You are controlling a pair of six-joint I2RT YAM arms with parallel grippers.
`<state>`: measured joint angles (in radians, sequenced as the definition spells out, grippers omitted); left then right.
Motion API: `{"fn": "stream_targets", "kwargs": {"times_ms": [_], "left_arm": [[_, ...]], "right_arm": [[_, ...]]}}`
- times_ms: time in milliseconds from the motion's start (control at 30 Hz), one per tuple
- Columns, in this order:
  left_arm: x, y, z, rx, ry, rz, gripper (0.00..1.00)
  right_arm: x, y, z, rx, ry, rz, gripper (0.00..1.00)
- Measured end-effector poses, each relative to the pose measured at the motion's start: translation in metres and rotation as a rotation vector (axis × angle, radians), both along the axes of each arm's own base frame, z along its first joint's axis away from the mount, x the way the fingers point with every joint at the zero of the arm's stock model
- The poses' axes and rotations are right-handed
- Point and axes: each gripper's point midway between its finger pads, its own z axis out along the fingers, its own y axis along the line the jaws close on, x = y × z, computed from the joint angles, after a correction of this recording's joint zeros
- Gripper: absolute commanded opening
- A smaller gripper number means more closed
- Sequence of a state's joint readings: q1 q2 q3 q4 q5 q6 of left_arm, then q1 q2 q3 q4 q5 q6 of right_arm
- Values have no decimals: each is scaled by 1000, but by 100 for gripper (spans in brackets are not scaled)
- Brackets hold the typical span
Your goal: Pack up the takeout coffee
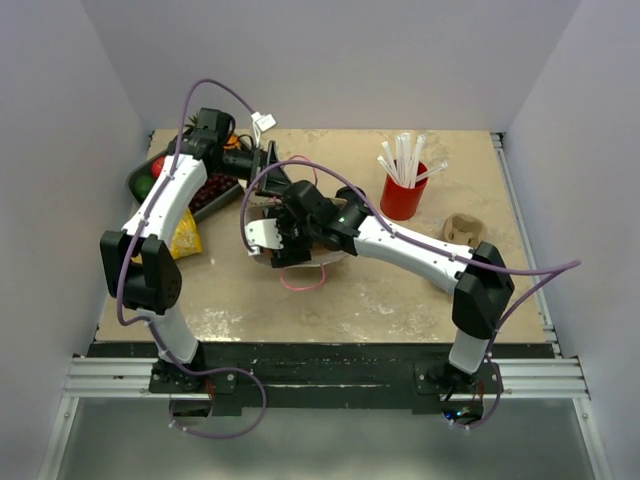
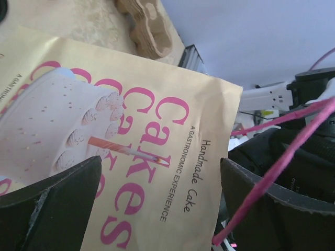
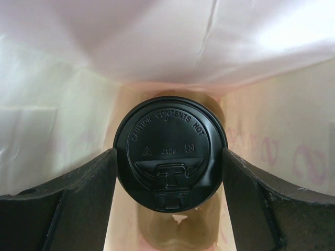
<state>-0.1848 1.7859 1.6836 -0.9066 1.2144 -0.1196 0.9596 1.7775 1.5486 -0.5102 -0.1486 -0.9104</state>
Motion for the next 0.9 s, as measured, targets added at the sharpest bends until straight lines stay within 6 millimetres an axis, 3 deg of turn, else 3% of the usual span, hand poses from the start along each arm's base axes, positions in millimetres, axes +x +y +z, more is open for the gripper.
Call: {"fn": "stream_targets", "kwargs": {"times_ms": [367, 700, 900], "left_arm": [[28, 20, -20, 171, -81, 121, 99], [40, 20, 35, 48, -345, 83, 99], [41, 21, 54, 13, -396, 98, 99]], "right_arm": [[6, 0, 3, 7, -16, 0, 0], [8, 1, 5, 17, -19, -8, 0], [14, 3, 7, 34, -49, -18, 0]]}}
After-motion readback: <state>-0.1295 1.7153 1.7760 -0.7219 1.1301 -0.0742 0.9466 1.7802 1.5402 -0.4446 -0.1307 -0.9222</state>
